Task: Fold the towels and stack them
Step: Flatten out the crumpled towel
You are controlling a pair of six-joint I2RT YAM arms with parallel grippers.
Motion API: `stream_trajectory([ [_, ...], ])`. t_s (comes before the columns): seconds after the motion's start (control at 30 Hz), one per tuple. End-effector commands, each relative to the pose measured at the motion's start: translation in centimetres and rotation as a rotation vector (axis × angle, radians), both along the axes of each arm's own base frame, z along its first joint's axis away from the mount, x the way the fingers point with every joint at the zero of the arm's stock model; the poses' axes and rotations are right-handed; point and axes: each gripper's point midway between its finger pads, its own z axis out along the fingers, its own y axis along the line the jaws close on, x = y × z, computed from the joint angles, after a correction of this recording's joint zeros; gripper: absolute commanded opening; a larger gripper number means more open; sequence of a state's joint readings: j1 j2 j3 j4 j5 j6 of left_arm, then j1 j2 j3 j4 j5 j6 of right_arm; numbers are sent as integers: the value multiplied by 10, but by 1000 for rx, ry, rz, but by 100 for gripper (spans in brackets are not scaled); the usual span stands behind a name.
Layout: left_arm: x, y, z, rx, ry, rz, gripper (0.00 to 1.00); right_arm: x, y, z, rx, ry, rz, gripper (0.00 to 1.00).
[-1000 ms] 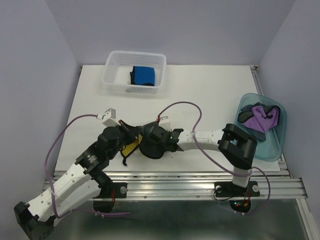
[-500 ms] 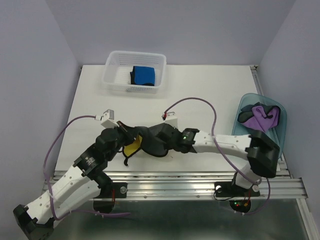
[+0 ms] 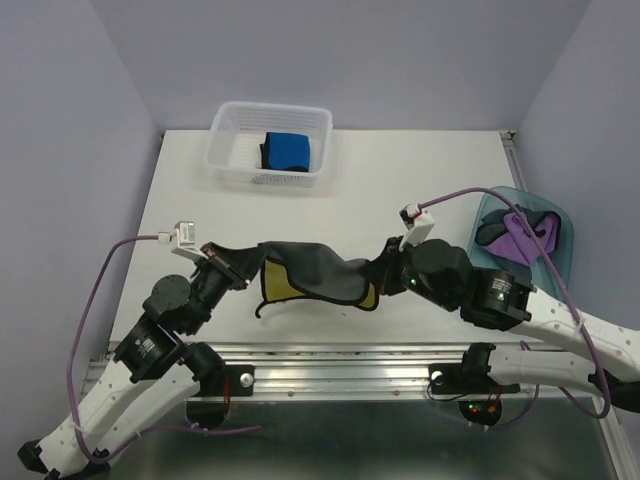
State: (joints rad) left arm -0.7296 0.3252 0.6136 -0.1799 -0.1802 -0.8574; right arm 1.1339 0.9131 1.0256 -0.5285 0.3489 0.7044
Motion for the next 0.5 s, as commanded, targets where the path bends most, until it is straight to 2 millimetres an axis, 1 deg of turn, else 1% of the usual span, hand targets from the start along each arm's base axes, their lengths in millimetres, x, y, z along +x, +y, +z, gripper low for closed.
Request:
stream_trajectory([
  [0.0, 13, -7, 4, -8, 15, 20, 0, 12, -13, -38, -124, 22, -93, 1],
  [0.03, 26, -5, -13, 29, 66, 82, 0, 22, -23, -39, -147, 5, -171, 1],
  [0.1, 42, 1, -28, 52, 116, 176, 0, 39, -34, -50, -186, 7, -246, 1],
  [0.13, 48, 0, -37, 73, 143, 193, 0, 47, -34, -52, -172, 12, -264, 1],
  [0.17, 56, -4, -52, 118, 182, 209, 0, 54, -35, -56, -176, 13, -263, 1],
  [0.2, 62, -3, -58, 125, 203, 238, 0, 67, -42, -76, -188, 73, -265, 1],
  [0.23, 69, -7, -69, 160, 233, 248, 0, 79, -42, -77, -164, 69, -260, 1],
  [0.27, 74, -6, -72, 176, 240, 263, 0, 97, -56, -83, -161, 88, -309, 1],
  [0.3, 80, -5, -74, 184, 239, 285, 0, 104, -57, -90, -160, 103, -303, 1],
  [0.33, 85, -5, -77, 203, 239, 293, 0, 114, -57, -96, -170, 106, -315, 1],
  [0.37, 91, -7, -87, 235, 258, 302, 0, 122, -60, -99, -190, 103, -325, 1],
  [0.4, 98, -6, -89, 237, 261, 310, 0, 132, -67, -103, -193, 115, -343, 1],
  [0.43, 105, -6, -101, 278, 283, 307, 0, 142, -66, -108, -208, 123, -344, 1],
  [0.47, 109, -7, -104, 288, 292, 301, 0, 152, -73, -110, -208, 131, -363, 1],
])
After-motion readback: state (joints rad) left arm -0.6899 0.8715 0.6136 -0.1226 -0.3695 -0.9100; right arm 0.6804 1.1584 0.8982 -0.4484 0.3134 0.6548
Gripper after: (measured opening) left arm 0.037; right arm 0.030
